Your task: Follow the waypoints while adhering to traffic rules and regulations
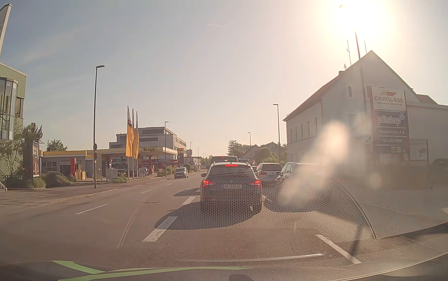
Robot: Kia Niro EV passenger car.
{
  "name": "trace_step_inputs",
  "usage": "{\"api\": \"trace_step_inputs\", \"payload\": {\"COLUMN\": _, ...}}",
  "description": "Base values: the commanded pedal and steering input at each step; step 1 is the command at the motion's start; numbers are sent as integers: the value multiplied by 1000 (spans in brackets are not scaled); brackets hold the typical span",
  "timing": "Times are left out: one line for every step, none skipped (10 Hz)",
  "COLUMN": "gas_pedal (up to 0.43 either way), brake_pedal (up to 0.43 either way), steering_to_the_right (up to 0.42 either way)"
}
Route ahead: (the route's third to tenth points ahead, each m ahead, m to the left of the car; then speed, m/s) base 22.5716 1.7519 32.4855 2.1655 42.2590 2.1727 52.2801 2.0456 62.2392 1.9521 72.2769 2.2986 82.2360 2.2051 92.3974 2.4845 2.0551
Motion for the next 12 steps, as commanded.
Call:
{"api": "trace_step_inputs", "payload": {"gas_pedal": 0, "brake_pedal": 98, "steering_to_the_right": -3}}
{"api": "trace_step_inputs", "payload": {"gas_pedal": 0, "brake_pedal": 98, "steering_to_the_right": -3}}
{"api": "trace_step_inputs", "payload": {"gas_pedal": 0, "brake_pedal": 98, "steering_to_the_right": -3}}
{"api": "trace_step_inputs", "payload": {"gas_pedal": 0, "brake_pedal": 91, "steering_to_the_right": -3}}
{"api": "trace_step_inputs", "payload": {"gas_pedal": 0, "brake_pedal": 91, "steering_to_the_right": -3}}
{"api": "trace_step_inputs", "payload": {"gas_pedal": 0, "brake_pedal": 85, "steering_to_the_right": -3}}
{"api": "trace_step_inputs", "payload": {"gas_pedal": 0, "brake_pedal": 85, "steering_to_the_right": -3}}
{"api": "trace_step_inputs", "payload": {"gas_pedal": 0, "brake_pedal": 85, "steering_to_the_right": -3}}
{"api": "trace_step_inputs", "payload": {"gas_pedal": 0, "brake_pedal": 85, "steering_to_the_right": -3}}
{"api": "trace_step_inputs", "payload": {"gas_pedal": 0, "brake_pedal": 85, "steering_to_the_right": -3}}
{"api": "trace_step_inputs", "payload": {"gas_pedal": 0, "brake_pedal": 79, "steering_to_the_right": -2}}
{"api": "trace_step_inputs", "payload": {"gas_pedal": 0, "brake_pedal": 73, "steering_to_the_right": -1}}
